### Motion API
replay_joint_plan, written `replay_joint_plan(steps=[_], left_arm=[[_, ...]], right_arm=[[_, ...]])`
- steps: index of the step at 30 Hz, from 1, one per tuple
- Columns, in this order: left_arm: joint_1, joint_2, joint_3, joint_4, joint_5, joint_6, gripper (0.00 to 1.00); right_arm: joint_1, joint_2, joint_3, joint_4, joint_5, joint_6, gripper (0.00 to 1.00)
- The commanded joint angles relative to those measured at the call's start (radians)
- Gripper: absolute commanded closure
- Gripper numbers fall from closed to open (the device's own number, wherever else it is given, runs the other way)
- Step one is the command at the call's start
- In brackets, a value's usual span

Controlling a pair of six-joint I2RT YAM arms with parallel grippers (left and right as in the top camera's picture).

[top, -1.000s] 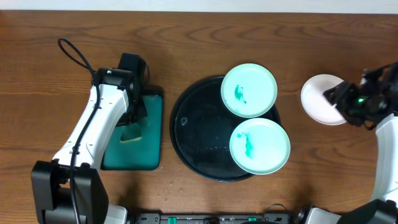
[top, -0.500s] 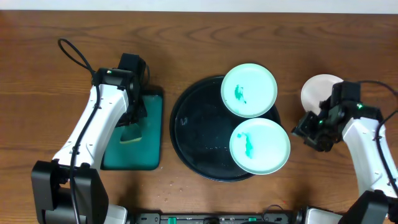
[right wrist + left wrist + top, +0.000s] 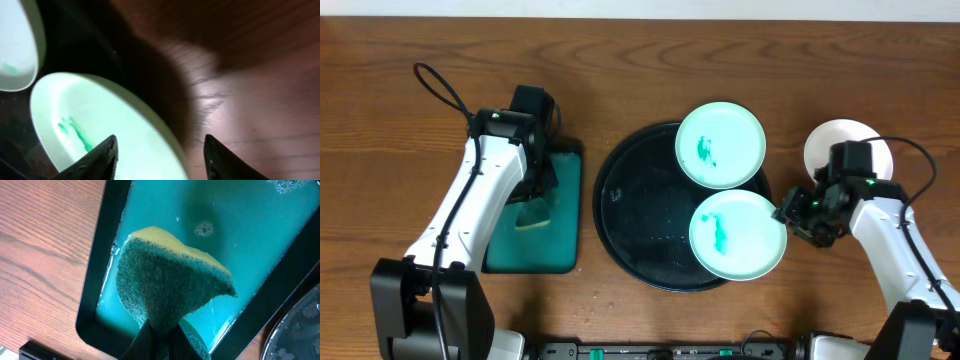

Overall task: Clean dirty plates on tray and stack at the side
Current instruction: 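Reach the right gripper to the rim of the lower green plate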

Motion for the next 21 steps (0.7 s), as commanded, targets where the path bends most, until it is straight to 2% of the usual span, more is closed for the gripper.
replay_joint_plan(steps=[1, 4, 9, 16, 21], left_arm=[[0.003, 0.0, -0.006, -0.004, -0.003, -0.002, 0.93], [0.003, 0.0, -0.006, -0.004, -0.003, -0.002, 0.93], [0.003, 0.0, -0.006, -0.003, -0.002, -0.002, 0.92], [0.003, 0.0, -0.006, -0.003, -0.003, -0.002, 0.93], [0.003, 0.0, -0.006, -0.003, -0.002, -0.002, 0.93]], right_arm=[[0.037, 0.003, -0.021, 0.011, 0.034, 0.074, 0.45], [0.053, 0.003, -0.037, 0.015, 0.052, 0.1, 0.46], [0.056, 0.003, -0.058, 0.023, 0.053, 0.086, 0.57], [0.076, 0.003, -0.11, 0.085, 0.049, 0.063, 0.67], [0.13, 0.003, -0.122, 0.116, 0.05, 0.064, 0.85]])
